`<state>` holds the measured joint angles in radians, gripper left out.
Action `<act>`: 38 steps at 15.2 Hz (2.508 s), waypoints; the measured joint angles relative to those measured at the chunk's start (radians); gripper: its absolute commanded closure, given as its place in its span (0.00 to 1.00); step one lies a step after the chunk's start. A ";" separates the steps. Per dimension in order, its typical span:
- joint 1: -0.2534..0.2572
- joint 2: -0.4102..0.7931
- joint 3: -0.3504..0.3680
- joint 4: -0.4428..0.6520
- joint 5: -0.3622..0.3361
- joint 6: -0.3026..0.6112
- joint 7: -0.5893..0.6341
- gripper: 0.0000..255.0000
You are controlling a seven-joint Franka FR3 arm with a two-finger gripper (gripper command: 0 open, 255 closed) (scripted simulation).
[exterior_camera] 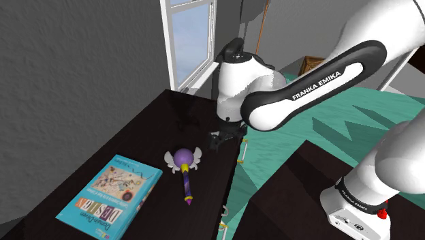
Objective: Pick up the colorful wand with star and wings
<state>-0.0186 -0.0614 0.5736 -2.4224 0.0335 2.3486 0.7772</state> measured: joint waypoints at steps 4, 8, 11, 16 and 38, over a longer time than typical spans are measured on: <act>0.020 0.183 0.013 0.084 -0.149 0.060 0.198 0.00; 0.084 0.355 -0.029 0.191 -0.284 0.084 0.369 0.00; 0.152 0.490 -0.080 0.292 -0.365 0.096 0.478 0.00; 0.254 0.700 -0.163 0.485 -0.438 0.095 0.595 0.00; 0.330 0.891 -0.230 0.636 -0.482 0.132 0.658 1.00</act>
<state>0.3116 0.8299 0.3433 -1.7868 -0.4487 2.4801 1.4356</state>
